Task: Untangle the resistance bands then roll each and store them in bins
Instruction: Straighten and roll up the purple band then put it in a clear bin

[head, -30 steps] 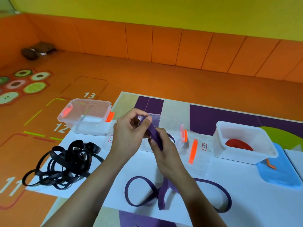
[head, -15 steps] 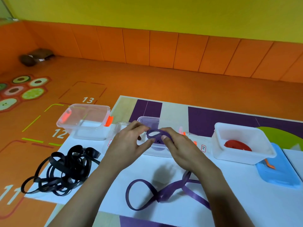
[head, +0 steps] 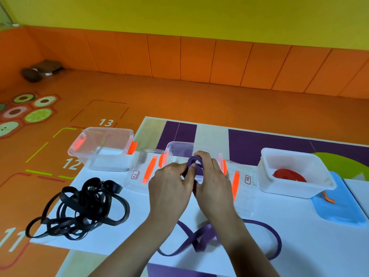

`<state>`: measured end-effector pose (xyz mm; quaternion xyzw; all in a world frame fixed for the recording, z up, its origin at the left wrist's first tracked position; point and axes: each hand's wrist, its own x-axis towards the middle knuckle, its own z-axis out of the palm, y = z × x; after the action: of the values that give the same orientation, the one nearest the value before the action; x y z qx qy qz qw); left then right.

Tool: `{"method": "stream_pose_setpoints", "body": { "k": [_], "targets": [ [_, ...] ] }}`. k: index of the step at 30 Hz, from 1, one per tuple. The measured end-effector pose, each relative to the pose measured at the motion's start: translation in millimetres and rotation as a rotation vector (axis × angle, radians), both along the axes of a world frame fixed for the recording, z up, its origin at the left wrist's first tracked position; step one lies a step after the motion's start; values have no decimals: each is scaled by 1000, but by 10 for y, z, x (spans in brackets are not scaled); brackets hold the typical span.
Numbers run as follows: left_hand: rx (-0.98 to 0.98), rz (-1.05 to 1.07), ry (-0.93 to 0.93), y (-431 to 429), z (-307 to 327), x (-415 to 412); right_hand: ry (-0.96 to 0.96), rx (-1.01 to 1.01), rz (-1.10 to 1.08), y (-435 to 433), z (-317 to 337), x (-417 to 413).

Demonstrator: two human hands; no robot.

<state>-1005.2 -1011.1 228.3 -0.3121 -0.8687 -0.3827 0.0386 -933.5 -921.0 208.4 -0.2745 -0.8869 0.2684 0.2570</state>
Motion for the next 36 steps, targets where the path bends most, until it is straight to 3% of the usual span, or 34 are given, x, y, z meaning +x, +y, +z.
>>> {"method": "stream_pose_setpoints", "body": {
  "k": [4,8,10,15,25,31,36],
  "targets": [
    [-80,-208,-92,-72,-12,-8,-68,-61,71,129,-23,105],
    [114,-311,-595,-103,33,-72,-71,-209,191,238,2,200],
    [185,-333,-728,-129,69,-182,-65,-273,288,249,4,226],
    [134,-461,-819,-223,52,-379,-47,-385,402,225,-79,262],
    [489,-159,-745,-92,-151,-107,37,-423,200,71,-40,209],
    [580,-144,-744,-141,-167,-128,192,-750,248,107,-18,251],
    [472,-161,-749,-157,-183,-113,144,-764,226,152,-42,274]
  ]
}}
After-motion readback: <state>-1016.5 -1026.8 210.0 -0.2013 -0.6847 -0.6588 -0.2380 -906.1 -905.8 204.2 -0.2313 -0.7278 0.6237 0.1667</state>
